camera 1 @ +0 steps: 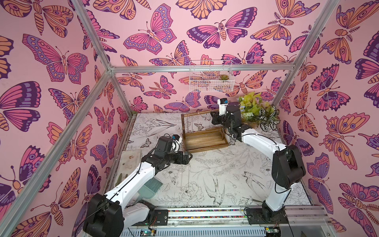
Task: Take the necklace off the jewelry display stand
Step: Take off the necklace from the stand.
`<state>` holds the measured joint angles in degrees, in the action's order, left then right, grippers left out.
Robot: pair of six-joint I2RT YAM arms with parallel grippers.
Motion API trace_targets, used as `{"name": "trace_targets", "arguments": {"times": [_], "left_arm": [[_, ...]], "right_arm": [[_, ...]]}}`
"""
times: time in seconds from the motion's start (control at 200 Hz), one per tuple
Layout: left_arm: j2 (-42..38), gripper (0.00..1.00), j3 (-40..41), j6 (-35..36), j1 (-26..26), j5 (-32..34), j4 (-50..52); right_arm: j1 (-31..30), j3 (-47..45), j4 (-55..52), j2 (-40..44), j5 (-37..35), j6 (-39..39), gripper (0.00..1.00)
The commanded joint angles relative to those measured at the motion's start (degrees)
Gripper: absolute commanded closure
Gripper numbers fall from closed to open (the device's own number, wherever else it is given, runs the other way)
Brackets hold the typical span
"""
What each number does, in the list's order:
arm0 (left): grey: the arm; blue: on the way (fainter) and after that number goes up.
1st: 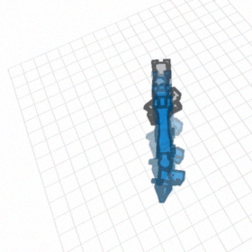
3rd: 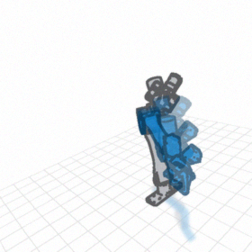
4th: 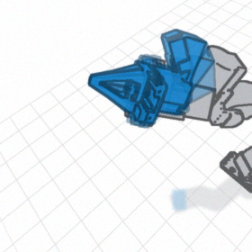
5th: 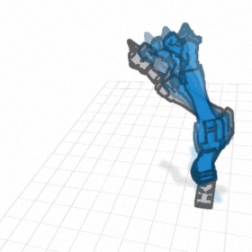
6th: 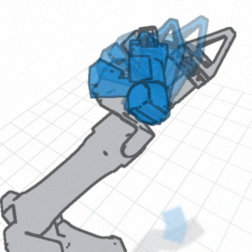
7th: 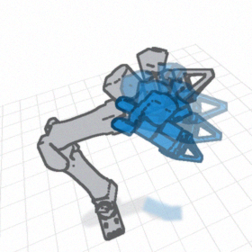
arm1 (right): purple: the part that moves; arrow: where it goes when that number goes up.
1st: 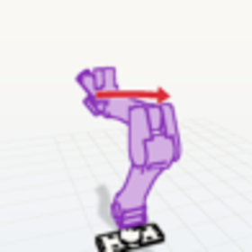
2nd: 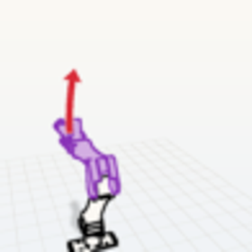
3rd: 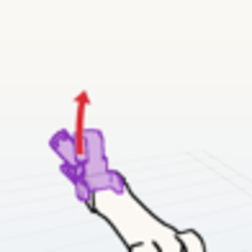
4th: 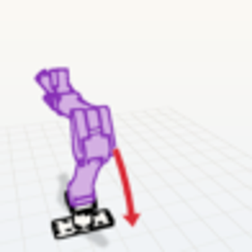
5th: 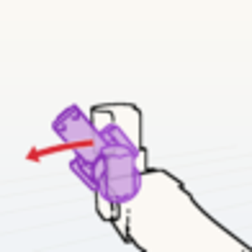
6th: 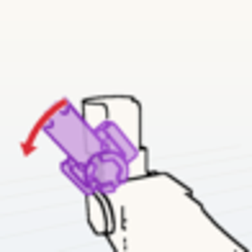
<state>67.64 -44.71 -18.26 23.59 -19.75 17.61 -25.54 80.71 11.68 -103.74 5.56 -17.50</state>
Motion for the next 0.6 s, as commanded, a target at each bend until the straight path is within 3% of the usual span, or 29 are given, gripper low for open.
{"name": "trace_targets", "arguments": {"times": [0.0,0.596], "left_arm": [[0.83,0.0,-0.01,0.24,-0.26,-0.82,-0.8],[1.14,0.0,-0.36,0.07,-0.22,-1.61,-1.31]], "right_arm": [[1.13,0.11,-1.36,1.88,-0.87,1.41,0.95],[4.35,4.2,-4.85,1.26,-2.21,2.83,0.96]]}}
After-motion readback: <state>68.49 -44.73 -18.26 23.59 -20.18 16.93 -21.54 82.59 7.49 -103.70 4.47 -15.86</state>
